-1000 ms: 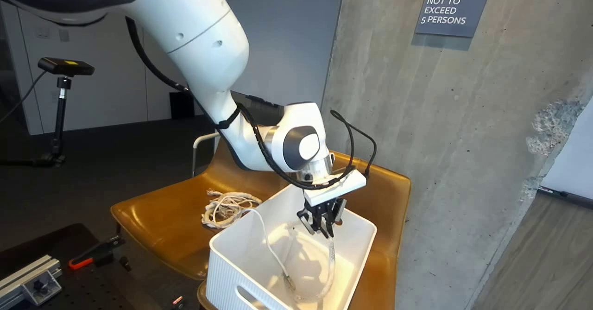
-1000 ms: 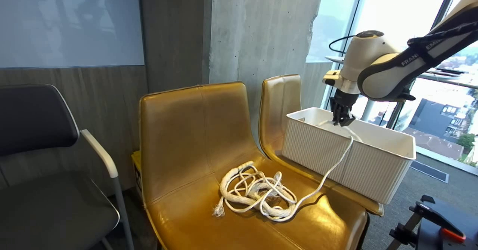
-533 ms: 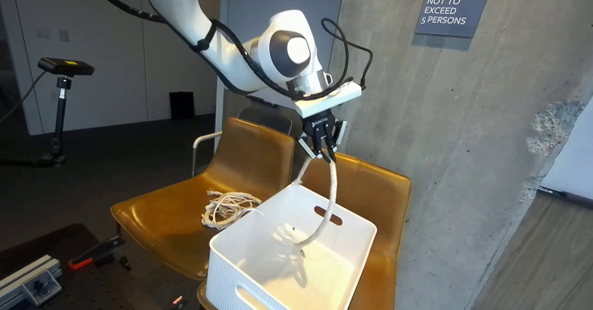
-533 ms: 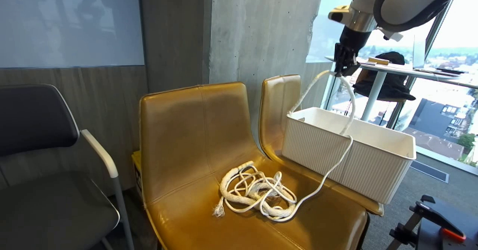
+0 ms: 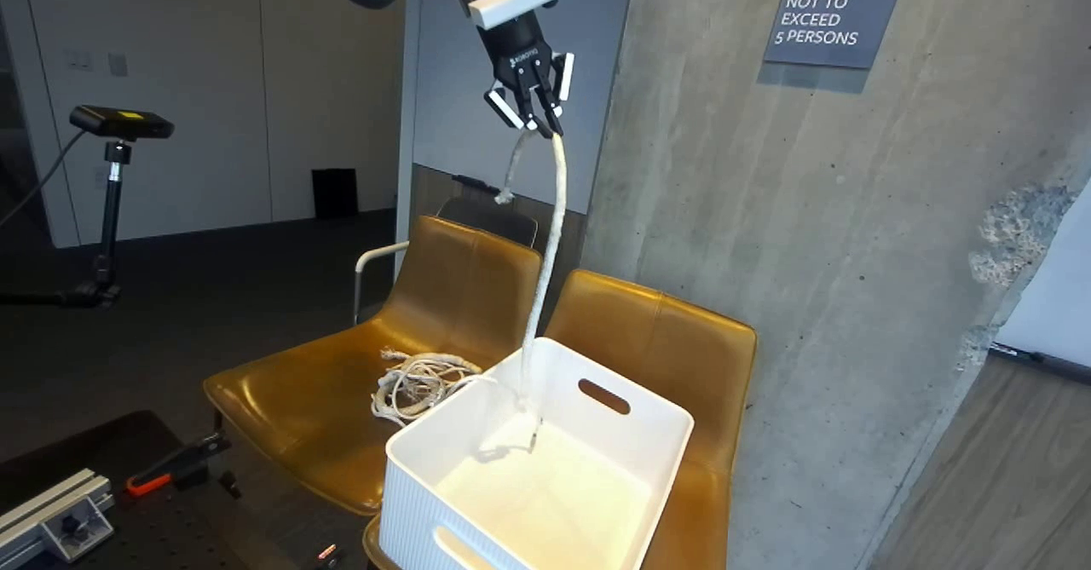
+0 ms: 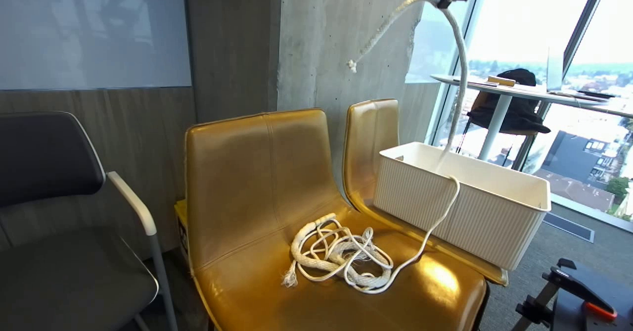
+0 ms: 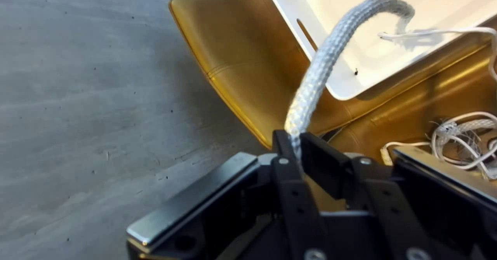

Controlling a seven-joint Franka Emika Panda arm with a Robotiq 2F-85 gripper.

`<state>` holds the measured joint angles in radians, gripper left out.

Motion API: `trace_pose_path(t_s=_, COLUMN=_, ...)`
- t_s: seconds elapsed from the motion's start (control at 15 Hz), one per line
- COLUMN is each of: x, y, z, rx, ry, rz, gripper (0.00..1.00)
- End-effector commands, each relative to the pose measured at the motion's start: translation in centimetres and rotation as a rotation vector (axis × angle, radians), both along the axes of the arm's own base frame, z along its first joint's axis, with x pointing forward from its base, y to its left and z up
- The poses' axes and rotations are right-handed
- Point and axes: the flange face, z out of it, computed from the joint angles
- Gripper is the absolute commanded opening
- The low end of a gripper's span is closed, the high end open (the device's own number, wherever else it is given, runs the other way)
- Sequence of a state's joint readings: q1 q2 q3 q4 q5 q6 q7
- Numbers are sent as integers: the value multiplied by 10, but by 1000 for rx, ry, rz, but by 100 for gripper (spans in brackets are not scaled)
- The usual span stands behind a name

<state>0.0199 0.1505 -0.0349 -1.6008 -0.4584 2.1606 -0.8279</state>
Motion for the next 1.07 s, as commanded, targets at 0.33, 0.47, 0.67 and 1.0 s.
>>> trace_pose_path(t_s=0.33, x=18, y=146, z=98, rx=-77, ry=-97, rz=164, gripper=4)
trace_pose_path(t_s=0.47, x=21, y=167, z=107, rx=-89, ry=-117, rz=192, gripper=4)
trace_pose_path(t_s=0.67, x=29, y=181, z=108, rx=-93, ry=-123, rz=213, gripper=4)
trace_pose_path(t_s=1.0, x=45, y=170, z=53, rx=-68, ry=-39, rz=194, gripper=4)
